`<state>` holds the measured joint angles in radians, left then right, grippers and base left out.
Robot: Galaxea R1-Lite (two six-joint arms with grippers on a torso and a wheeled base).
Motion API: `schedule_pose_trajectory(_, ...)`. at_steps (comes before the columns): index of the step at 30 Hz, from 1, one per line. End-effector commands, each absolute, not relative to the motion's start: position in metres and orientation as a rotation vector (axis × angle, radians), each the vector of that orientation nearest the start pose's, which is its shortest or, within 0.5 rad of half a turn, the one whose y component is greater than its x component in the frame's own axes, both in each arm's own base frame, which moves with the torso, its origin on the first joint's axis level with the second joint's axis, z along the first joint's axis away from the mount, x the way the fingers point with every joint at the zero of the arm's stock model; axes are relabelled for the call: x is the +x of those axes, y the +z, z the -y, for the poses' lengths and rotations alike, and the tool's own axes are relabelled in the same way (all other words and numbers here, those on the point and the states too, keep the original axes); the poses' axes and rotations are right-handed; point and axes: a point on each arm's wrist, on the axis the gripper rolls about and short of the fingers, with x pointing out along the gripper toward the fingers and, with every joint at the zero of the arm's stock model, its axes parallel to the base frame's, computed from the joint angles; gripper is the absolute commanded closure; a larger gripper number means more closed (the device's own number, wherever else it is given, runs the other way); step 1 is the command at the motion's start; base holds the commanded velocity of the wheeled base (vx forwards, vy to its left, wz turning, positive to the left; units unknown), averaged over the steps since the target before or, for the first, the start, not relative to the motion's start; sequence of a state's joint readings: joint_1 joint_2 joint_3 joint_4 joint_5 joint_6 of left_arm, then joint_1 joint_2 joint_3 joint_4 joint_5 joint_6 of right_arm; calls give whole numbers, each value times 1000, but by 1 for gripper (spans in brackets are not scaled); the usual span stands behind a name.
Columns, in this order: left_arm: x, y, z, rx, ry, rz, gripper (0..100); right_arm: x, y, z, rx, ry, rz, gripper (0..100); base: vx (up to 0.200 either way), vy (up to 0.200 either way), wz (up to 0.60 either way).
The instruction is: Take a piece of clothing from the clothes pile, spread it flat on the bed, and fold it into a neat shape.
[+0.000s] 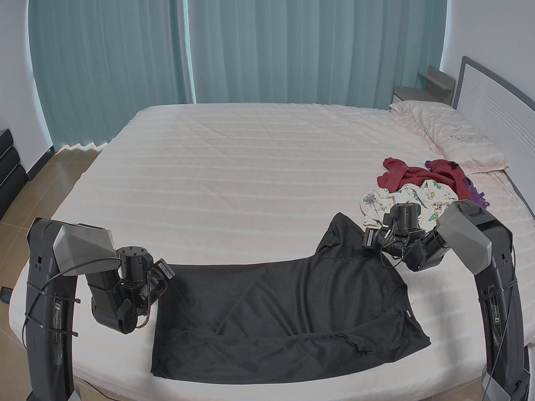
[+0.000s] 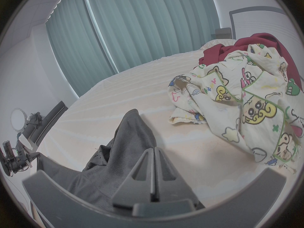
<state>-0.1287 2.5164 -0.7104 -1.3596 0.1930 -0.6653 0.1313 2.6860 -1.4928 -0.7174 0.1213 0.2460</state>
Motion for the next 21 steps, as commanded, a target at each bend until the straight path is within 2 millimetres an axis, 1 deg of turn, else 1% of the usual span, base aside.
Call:
schedule_pose_trajectory(1, 366, -56, 42, -583, 208, -401, 100, 491, -40, -66, 274, 179, -491, 100, 0, 0, 0)
schedule_pose_trajectory(3, 366, -56, 42, -583, 208, -401, 100, 491, -31, -65, 296, 173, -482, 100, 0, 0, 0)
schedule_pose_trajectory(6, 366, -56, 42, -582, 207, -400, 100, 487, -28, -64, 299, 171, -490, 100, 0, 0, 0)
schedule_pose_trajectory(7, 366, -55, 42, -584, 207, -398, 100, 485, -27, -64, 297, 170, -496, 0, 0, 0, 0)
schedule_pose_trajectory(11, 366, -55, 40, -584, 213, -397, 100, 484, -24, -65, 299, 172, -489, 0, 0, 0, 0)
schedule_pose_trajectory(14, 367, -55, 40, -584, 214, -395, 100, 484, -27, -66, 296, 175, -500, 0, 0, 0, 0)
schedule_pose_trajectory(21, 366, -55, 40, -586, 215, -396, 100, 485, -49, -76, 287, 188, -547, 0, 0, 0, 0)
